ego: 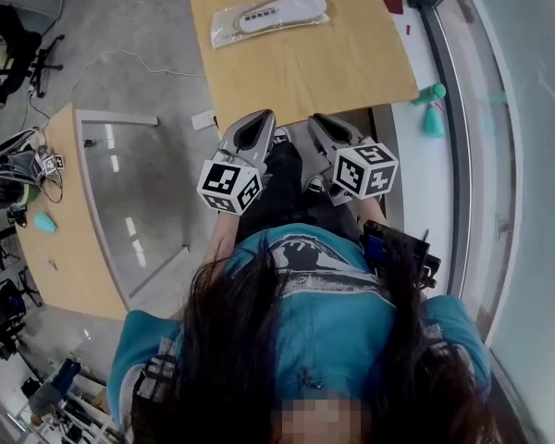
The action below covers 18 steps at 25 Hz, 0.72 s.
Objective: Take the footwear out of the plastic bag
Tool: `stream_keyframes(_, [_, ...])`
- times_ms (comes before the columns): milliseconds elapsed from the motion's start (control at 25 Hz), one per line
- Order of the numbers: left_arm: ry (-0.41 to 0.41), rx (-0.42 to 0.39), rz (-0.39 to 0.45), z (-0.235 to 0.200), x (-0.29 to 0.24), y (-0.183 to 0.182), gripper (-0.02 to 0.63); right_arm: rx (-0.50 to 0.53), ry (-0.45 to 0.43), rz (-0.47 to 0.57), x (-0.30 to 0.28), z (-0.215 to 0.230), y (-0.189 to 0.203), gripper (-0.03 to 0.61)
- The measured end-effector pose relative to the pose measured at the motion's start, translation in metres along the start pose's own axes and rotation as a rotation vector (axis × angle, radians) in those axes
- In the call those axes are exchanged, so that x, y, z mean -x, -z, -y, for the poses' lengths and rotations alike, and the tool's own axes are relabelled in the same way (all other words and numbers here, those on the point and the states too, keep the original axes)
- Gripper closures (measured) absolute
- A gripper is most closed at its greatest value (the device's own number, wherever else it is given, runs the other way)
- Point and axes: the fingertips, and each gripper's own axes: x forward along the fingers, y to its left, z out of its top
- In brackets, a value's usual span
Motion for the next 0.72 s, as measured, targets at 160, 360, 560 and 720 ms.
stream_keyframes(160, [0.034, -0.002, 0.001, -0.021, -0.029, -0.010, 0.611, -0.012, 0.043, 0.009, -0.015, 0.019, -0.021, 0.526])
stream_keyframes(360, [0.066, 0.004, -0.006, -0.073, -0.074, -0.027, 0.611, -0.054, 0.100, 0.018, -0.059, 0.046, -0.058, 0.526])
stream_keyframes(560, [0.079, 0.029, -0.004, -0.122, -0.107, -0.036, 0.611, -0.087, 0.131, 0.024, -0.102, 0.065, -0.088, 0.526])
stream_keyframes(720, [0.107, 0.035, -0.021, -0.145, -0.127, -0.034, 0.611, -0.131, 0.155, 0.013, -0.131, 0.083, -0.104, 0.526])
